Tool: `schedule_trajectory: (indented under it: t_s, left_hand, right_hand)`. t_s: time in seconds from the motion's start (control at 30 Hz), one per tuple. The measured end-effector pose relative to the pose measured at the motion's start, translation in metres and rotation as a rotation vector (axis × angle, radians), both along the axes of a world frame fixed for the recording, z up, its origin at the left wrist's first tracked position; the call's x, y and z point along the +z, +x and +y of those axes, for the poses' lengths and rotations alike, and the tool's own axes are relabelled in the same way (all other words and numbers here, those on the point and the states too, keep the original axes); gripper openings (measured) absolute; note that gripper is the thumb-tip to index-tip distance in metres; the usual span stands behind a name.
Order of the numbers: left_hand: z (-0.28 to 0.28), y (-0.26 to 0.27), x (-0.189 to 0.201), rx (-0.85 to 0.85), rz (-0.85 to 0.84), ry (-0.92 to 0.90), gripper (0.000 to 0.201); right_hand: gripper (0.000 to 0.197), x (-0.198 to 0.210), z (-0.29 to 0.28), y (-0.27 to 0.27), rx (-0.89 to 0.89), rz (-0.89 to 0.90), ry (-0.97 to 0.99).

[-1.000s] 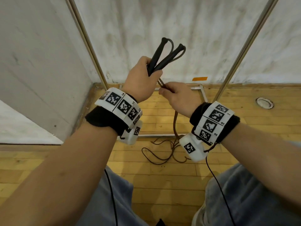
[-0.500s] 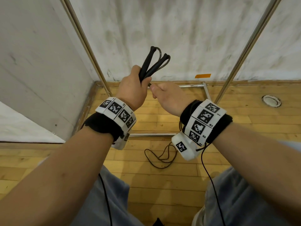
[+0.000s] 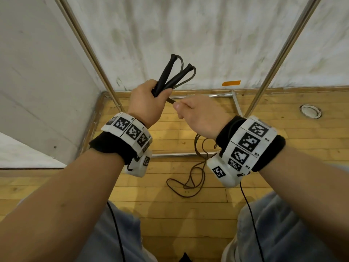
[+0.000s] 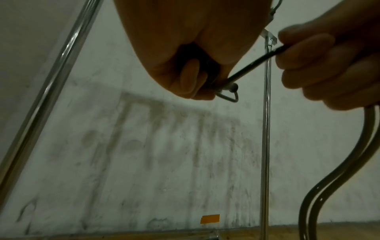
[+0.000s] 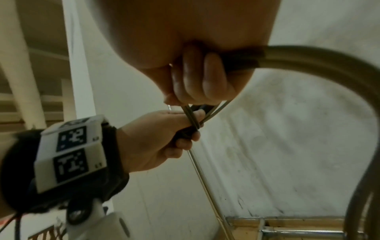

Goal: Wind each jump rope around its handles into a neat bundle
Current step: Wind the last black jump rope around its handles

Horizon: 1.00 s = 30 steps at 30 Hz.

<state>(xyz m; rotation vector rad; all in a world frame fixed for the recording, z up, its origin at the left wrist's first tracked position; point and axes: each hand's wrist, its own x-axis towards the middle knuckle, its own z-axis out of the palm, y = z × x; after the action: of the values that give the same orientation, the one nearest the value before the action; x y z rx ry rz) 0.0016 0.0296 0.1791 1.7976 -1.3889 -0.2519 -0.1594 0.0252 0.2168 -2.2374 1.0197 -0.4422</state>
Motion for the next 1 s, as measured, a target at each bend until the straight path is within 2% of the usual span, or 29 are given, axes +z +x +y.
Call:
schedule_trajectory:
  t_s: [0.07, 0.17, 0.33, 0.37, 0.47, 0.6, 0.77, 0.9, 1.0]
  left_hand:
    - [0.000, -0.002, 0.001, 0.006, 0.019, 0.012, 0.019]
    - [0.001, -0.011, -0.002, -0.013, -0.106, 0.143, 0.022]
    - [0.009, -0.013, -0.003, -0.215, -0.057, 0.323, 0.014]
    - [0.012, -0.013, -0.003, -0.230, -0.069, 0.345, 0.019]
    - [0.017, -0.021, -0.007, -0.202, -0.208, 0.352, 0.038]
    - [0.012, -0.027, -0.009, -0.174, -0.295, 0.349, 0.025]
    - [0.009, -0.024, -0.013, -0.133, -0.241, 0.356, 0.017]
    - [0.008, -0.007, -0.016, -0.041, -0.312, 0.489, 0.017]
    - [0.012, -0.007, -0.018, -0.076, -0.425, 0.565, 0.020]
  right_hand:
    - [0.040, -0.001, -0.006, -0.003, -0.064, -0.051, 0.024]
    - [0.039, -0.002, -0.013, -0.006, -0.140, -0.128, 0.046]
    - [0.041, -0.003, -0.014, -0.007, -0.142, -0.144, 0.079]
    - [0.042, -0.003, -0.014, -0.008, -0.131, -0.151, 0.095]
    - [0.043, -0.002, -0.006, -0.007, -0.082, -0.125, 0.107]
    - [0.043, 0.001, 0.008, -0.002, 0.008, -0.124, 0.118]
    - [0.041, 0.001, 0.013, -0.003, 0.073, -0.048, 0.082]
    - [0.038, 0.005, -0.002, -0.016, 0.002, -0.114, 0.059]
    - [0.041, 0.003, -0.017, -0.024, -0.110, -0.131, 0.018]
